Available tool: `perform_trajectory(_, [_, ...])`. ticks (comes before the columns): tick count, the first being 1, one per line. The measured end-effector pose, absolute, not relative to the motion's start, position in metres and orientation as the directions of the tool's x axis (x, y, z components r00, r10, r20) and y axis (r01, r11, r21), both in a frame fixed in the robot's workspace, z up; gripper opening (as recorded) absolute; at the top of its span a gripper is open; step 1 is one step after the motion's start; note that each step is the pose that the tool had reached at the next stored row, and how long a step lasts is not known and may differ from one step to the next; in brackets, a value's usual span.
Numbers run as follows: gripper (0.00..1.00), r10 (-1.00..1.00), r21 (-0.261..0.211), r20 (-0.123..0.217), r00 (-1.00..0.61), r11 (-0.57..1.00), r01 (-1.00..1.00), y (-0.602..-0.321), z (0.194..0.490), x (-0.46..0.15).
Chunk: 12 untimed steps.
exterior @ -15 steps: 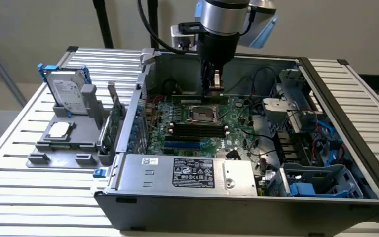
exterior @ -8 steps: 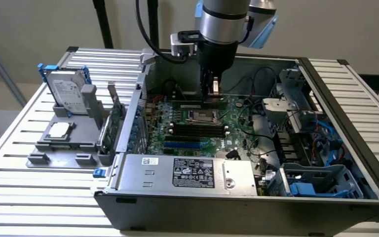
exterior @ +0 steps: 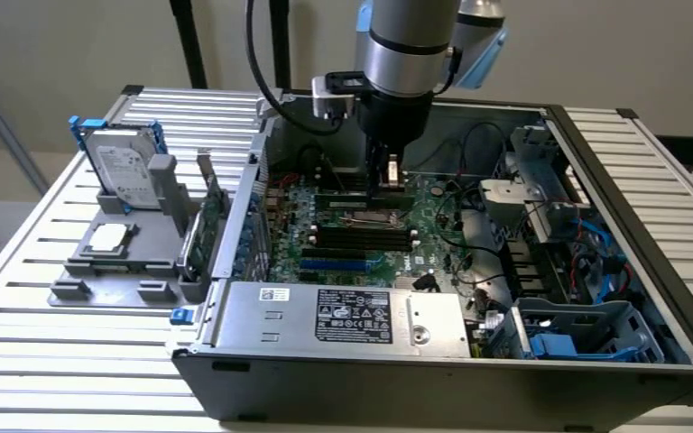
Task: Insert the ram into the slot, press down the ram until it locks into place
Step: 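Insert the ram into the slot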
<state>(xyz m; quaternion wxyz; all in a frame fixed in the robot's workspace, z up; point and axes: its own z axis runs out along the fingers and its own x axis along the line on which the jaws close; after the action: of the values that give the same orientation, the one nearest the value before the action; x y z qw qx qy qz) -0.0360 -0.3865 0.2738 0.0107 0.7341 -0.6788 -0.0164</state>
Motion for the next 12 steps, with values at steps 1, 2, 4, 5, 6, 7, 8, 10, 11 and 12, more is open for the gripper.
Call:
perform_trajectory(1, [0.14,-0.997,0.038,-0.01,0.076,-0.076,-0.996,-0.387,0.272,-0.036])
perform_trajectory(2, [0.14,-0.997,0.038,-0.01,0.073,-0.073,-0.997,-0.387,0.27,-0.035])
perform_trajectory(4, [0.14,-0.998,0.038,-0.01,0.068,-0.069,-0.997,-0.388,0.267,-0.034])
perform_trajectory(5, [0.14,-0.998,0.038,-0.01,0.066,-0.067,-0.997,-0.388,0.265,-0.034])
perform_trajectory(6, [0.14,-0.998,0.038,-0.01,0.064,-0.064,-0.997,-0.389,0.263,-0.033])
perform_trajectory(7, [0.14,-0.998,0.038,-0.01,0.061,-0.061,-0.997,-0.389,0.261,-0.033])
perform_trajectory(8, [0.14,-0.998,0.038,-0.01,0.058,-0.059,-0.998,-0.389,0.259,-0.033])
perform_trajectory(10, [0.14,-0.999,0.04,-0.01,0.052,-0.053,-0.998,-0.39,0.256,-0.032])
perform_trajectory(11, [0.14,-0.999,0.041,-0.01,0.05,-0.05,-0.998,-0.39,0.255,-0.032])
perform_trajectory(12, [0.14,-0.999,0.042,-0.01,0.048,-0.048,-0.998,-0.39,0.253,-0.032])
